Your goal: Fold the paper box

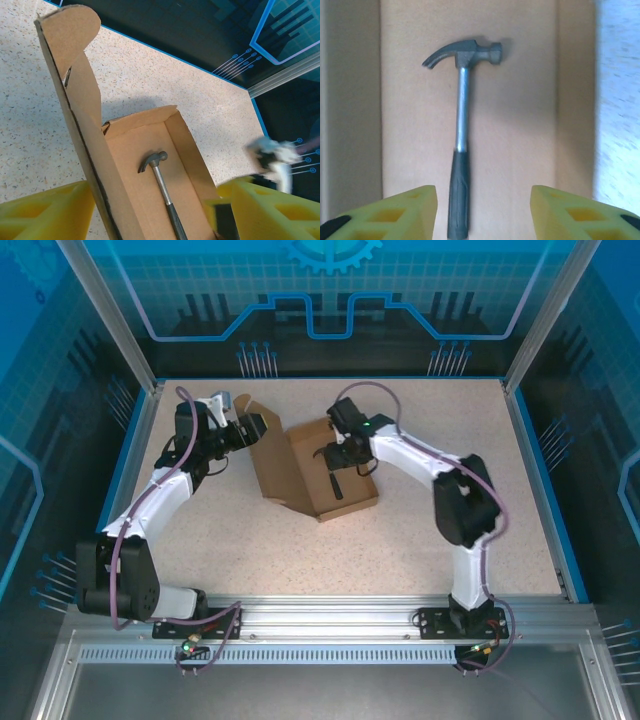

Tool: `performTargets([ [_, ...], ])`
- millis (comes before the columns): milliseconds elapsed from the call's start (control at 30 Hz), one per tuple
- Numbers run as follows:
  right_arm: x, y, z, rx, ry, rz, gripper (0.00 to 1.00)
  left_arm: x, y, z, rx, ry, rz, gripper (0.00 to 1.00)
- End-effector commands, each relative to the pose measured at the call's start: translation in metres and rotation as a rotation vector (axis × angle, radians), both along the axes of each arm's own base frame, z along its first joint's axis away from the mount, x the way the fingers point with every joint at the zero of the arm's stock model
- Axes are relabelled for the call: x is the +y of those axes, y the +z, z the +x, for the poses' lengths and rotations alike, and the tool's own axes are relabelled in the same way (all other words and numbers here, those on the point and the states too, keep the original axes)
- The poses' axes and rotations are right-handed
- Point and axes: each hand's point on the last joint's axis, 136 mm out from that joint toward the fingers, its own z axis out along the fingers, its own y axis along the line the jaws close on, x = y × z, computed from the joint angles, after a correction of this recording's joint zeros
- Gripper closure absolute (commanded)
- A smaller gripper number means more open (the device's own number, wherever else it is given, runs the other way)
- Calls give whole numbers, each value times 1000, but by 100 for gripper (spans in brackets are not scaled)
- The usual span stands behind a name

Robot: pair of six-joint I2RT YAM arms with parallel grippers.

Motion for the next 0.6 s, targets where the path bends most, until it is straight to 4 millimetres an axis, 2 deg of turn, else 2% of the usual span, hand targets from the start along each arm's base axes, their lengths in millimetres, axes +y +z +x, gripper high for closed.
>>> performTargets([
  [0, -32, 8, -14, 10, -26, 54, 42, -7, 18, 2, -57, -37, -8, 27],
  [100, -55, -11, -26, 70, -67, 120, 35, -8, 19, 4, -59, -37, -15, 27],
  [167, -58, -20, -31, 96, -69, 180, 31, -8, 19, 5, -57, -36, -21, 27],
  [367, -51, -42, -37, 152, -54, 261, 29, -10, 19, 8, -50, -40, -40, 27],
  [567, -38, -47, -44, 162, -34, 324, 30, -12, 18, 13, -43, -46, -49, 27],
])
